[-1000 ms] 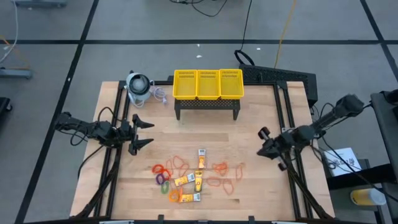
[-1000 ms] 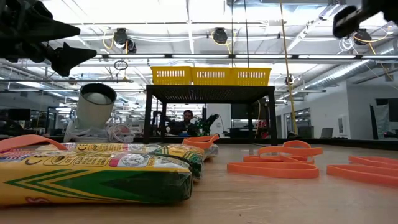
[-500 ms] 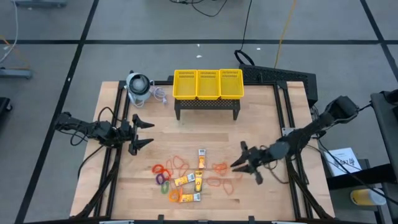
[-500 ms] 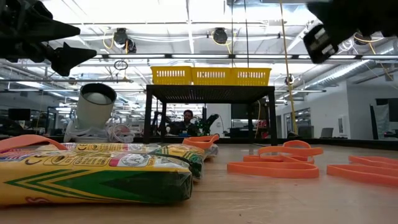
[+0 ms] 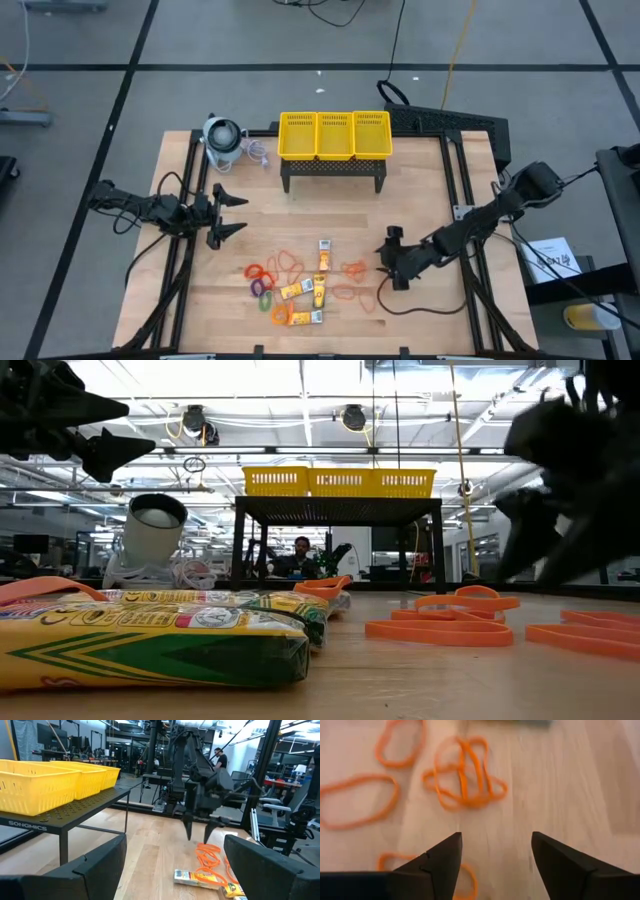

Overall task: Pick & Place Office Desk Supplies
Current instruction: Put the orange rubber band into the right yellow bin on the shelf

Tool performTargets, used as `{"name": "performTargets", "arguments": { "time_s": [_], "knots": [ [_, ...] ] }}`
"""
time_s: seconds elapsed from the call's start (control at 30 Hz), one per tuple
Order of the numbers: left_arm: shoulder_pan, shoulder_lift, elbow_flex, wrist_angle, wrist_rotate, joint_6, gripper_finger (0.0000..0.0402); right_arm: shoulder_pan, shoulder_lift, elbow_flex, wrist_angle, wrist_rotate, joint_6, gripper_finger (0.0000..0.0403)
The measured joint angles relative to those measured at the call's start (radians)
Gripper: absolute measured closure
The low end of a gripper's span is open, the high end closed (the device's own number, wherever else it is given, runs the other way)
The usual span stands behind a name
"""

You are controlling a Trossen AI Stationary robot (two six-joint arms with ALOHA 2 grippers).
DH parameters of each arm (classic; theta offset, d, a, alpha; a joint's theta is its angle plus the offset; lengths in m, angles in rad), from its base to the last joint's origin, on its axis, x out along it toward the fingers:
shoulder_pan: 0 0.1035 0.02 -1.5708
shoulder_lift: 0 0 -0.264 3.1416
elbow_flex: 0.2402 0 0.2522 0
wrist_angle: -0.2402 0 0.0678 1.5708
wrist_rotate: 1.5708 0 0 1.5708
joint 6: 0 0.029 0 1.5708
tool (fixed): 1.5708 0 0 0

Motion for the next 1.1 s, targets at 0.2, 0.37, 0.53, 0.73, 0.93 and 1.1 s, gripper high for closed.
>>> {"name": "performTargets", "arguments": {
  "time_s": [0.2,0.37,0.53,0.73,0.93,1.1],
  "knots": [
    [0.0,0.0,0.0,0.0,0.0,0.0,0.0062,0.005,0.03,-0.019,0.005,-0.056,0.058,0.0199],
    [0.0,0.0,0.0,0.0,0.0,0.0,0.0062,0.005,0.03,-0.034,0.013,-0.098,0.083,0.0208],
    [0.0,0.0,0.0,0.0,0.0,0.0,0.0062,0.005,0.024,-0.038,0.015,-0.13,0.078,0.0211],
    [0.0,0.0,0.0,0.0,0.0,0.0,0.0062,-0.002,-0.027,-0.042,0.009,-0.179,0.052,0.0213],
    [0.0,0.0,0.0,0.0,0.0,0.0,0.0062,-0.002,-0.043,-0.042,-0.008,-0.155,0.048,0.022],
    [0.0,0.0,0.0,0.0,0.0,0.0,0.0062,0.005,-0.043,-0.071,0.004,-0.104,0.083,0.0227]
  ]
}}
